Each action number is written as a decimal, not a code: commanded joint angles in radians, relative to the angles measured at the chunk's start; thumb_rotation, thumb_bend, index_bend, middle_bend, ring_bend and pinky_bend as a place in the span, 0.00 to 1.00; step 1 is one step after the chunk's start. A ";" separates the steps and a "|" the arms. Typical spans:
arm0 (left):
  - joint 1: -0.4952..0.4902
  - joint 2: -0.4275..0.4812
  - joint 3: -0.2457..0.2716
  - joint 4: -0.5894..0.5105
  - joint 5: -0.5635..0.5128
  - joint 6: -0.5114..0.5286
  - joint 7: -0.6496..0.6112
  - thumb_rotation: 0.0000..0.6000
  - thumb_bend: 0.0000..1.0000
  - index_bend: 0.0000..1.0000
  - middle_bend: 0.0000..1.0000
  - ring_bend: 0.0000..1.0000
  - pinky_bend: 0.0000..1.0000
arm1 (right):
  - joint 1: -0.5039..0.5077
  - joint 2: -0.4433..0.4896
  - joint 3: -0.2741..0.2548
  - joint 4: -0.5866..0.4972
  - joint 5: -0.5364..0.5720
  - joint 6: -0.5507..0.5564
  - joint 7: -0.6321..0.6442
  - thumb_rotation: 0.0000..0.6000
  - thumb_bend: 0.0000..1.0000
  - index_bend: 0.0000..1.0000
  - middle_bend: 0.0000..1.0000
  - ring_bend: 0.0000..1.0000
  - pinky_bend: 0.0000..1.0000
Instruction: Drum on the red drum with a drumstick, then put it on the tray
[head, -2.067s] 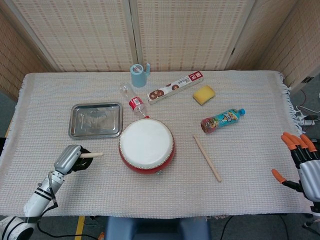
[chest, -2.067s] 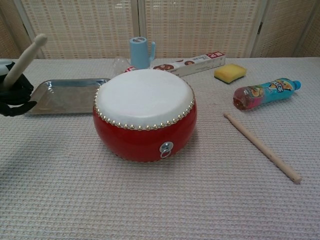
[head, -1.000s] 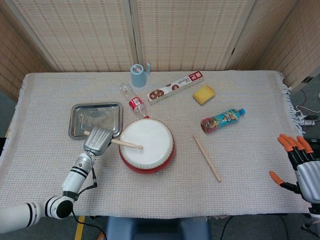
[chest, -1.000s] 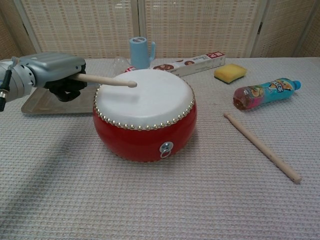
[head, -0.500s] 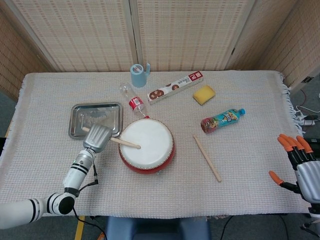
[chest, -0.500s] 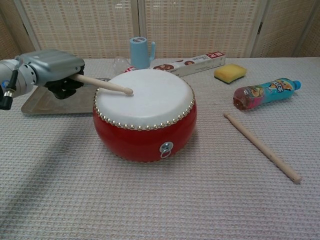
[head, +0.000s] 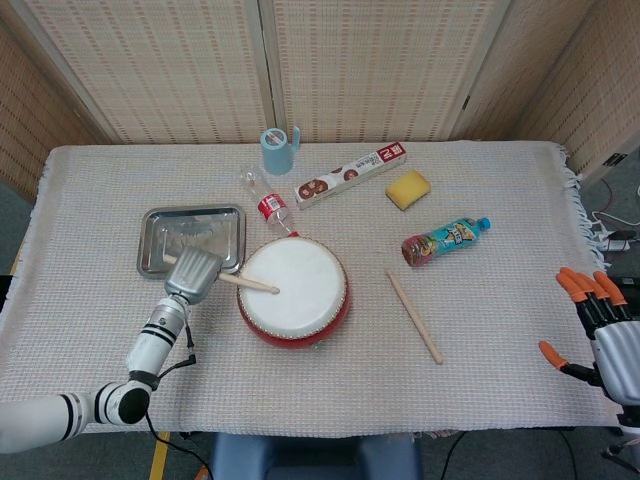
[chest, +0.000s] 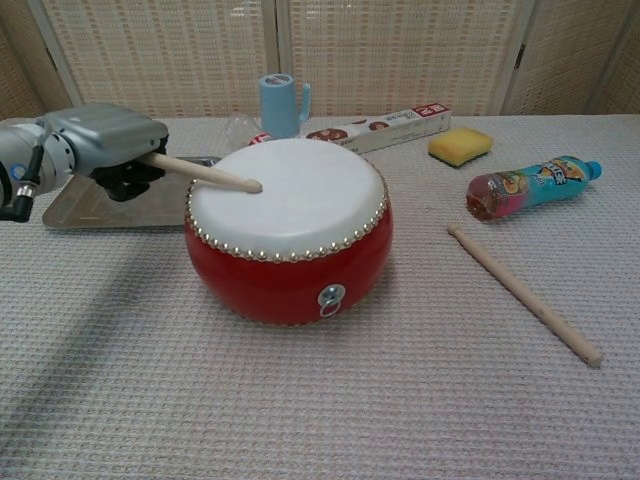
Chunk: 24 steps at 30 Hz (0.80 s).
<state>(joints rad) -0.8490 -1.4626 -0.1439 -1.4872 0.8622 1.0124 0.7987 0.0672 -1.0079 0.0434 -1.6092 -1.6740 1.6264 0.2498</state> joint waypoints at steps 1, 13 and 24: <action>0.006 0.001 -0.028 -0.035 -0.010 0.020 -0.074 1.00 0.83 1.00 1.00 1.00 1.00 | 0.001 -0.001 0.000 0.001 -0.001 0.001 0.002 1.00 0.23 0.00 0.06 0.00 0.00; -0.012 0.022 -0.033 -0.064 -0.028 -0.007 -0.119 1.00 0.82 1.00 1.00 1.00 1.00 | -0.002 -0.004 -0.001 0.006 0.003 0.002 0.005 1.00 0.23 0.00 0.06 0.00 0.00; -0.004 0.009 -0.076 -0.091 -0.076 0.010 -0.174 1.00 0.82 1.00 1.00 1.00 1.00 | -0.004 -0.003 -0.001 0.011 0.007 0.005 0.013 1.00 0.23 0.00 0.05 0.00 0.00</action>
<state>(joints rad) -0.8675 -1.4829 -0.1597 -1.5097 0.8250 1.0260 0.7331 0.0629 -1.0111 0.0428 -1.5983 -1.6672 1.6312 0.2626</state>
